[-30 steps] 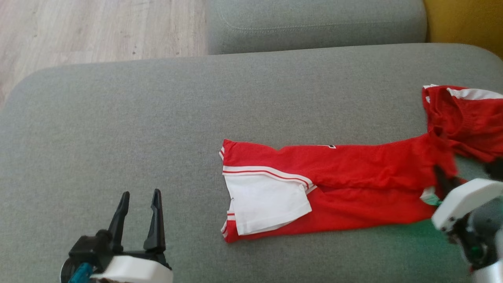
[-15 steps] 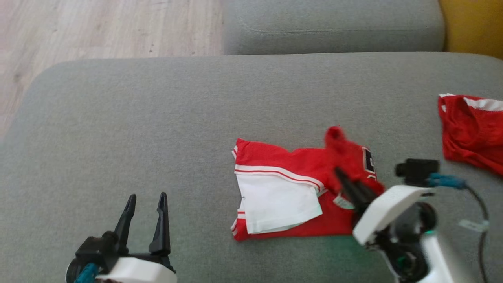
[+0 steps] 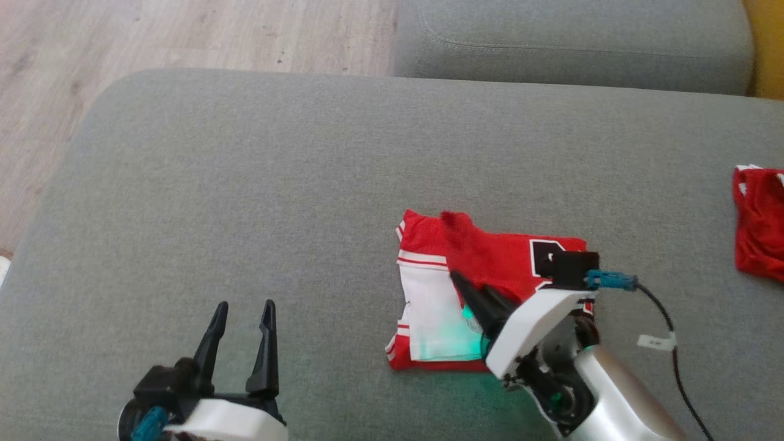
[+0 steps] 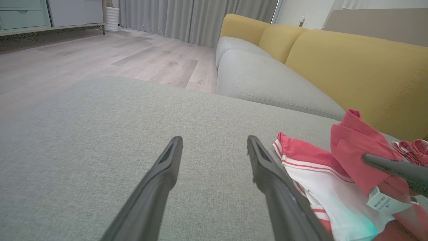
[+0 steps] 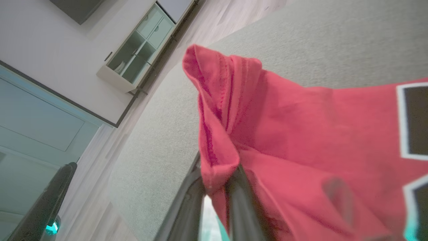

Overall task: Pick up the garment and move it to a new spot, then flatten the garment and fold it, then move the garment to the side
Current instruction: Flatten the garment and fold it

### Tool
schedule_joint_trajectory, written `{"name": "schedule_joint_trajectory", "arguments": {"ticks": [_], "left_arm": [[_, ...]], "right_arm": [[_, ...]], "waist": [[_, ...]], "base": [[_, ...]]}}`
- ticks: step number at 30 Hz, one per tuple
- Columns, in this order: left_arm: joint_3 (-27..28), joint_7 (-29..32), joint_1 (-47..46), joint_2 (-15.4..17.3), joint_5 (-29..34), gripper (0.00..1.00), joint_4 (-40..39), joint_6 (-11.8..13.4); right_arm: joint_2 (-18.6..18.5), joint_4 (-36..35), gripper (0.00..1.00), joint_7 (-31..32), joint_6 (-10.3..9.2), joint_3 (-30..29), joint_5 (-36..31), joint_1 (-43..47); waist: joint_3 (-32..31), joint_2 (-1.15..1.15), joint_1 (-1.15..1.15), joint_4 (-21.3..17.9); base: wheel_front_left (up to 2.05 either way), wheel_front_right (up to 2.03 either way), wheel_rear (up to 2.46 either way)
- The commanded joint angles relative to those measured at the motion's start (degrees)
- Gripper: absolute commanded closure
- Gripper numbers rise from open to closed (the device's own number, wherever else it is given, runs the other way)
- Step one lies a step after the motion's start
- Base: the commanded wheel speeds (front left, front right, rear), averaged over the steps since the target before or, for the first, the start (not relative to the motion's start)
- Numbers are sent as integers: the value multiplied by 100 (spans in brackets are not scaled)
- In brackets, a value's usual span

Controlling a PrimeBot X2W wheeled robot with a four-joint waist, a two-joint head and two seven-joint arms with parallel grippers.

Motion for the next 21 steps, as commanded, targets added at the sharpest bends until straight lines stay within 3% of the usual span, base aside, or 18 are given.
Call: {"name": "schedule_joint_trajectory", "arguments": {"ticks": [1,2,7,12,21], "left_arm": [[198,-55,-339,38,10,0,-111,-42],[193,-60,-344,32,8,0,-92,-46],[168,-70,-348,11,3,0,-33,-43],[153,-83,-336,-2,-4,0,-40,-29],[119,-114,-313,-30,0,0,-60,-11]], "right_arm": [[51,-54,15,-155,39,279,156,-340],[51,26,0,-220,39,397,241,-398],[52,187,0,-581,39,866,695,-628],[52,199,0,-988,39,928,784,-791],[38,343,0,-1609,39,-76,-515,-827]], "waist": [[5,0,0,42],[2,0,0,53],[-26,0,0,43],[-48,0,0,-65],[-49,0,0,-249]], "base": [[0,0,0],[0,0,0],[0,0,0],[0,0,0],[0,0,0]]}}
